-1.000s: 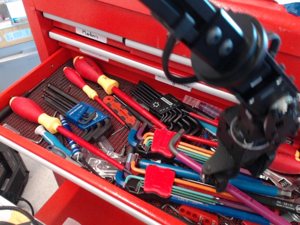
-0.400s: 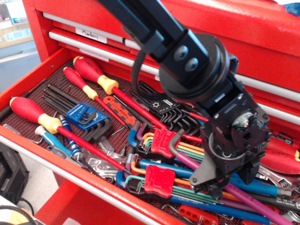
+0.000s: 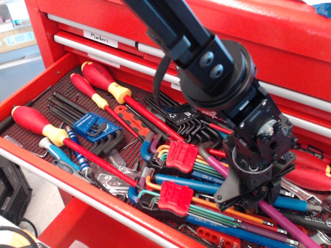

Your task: Pick up violet Allen key

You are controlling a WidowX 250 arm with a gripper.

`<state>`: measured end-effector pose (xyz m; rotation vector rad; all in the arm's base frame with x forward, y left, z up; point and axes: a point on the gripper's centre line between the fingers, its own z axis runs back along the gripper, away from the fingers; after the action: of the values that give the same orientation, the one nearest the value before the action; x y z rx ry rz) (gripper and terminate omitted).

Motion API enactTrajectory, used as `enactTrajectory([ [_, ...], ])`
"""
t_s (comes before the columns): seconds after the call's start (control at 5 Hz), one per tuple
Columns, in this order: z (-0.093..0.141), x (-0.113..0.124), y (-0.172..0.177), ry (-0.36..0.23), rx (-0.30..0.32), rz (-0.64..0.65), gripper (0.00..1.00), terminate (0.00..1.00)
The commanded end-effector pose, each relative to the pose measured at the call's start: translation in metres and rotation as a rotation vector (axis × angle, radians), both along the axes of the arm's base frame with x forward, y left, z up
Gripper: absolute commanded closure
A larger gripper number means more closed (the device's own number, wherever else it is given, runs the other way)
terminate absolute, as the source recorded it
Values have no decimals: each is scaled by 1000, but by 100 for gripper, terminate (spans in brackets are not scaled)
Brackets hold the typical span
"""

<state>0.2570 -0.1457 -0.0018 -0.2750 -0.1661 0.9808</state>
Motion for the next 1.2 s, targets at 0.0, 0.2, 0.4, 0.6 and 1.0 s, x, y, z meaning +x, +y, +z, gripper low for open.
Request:
enactTrajectory([
  [0.0, 3, 13, 7, 14, 13, -76, 100, 0],
  [0.2, 38, 9, 16, 78, 108, -70, 100, 0],
  [0.4, 70, 8, 23, 116, 201, -19, 100, 0],
  [0.6, 111, 9, 37, 185, 240, 55, 100, 0],
  [1.0, 167, -4, 45, 164, 416, 228, 100, 0],
])
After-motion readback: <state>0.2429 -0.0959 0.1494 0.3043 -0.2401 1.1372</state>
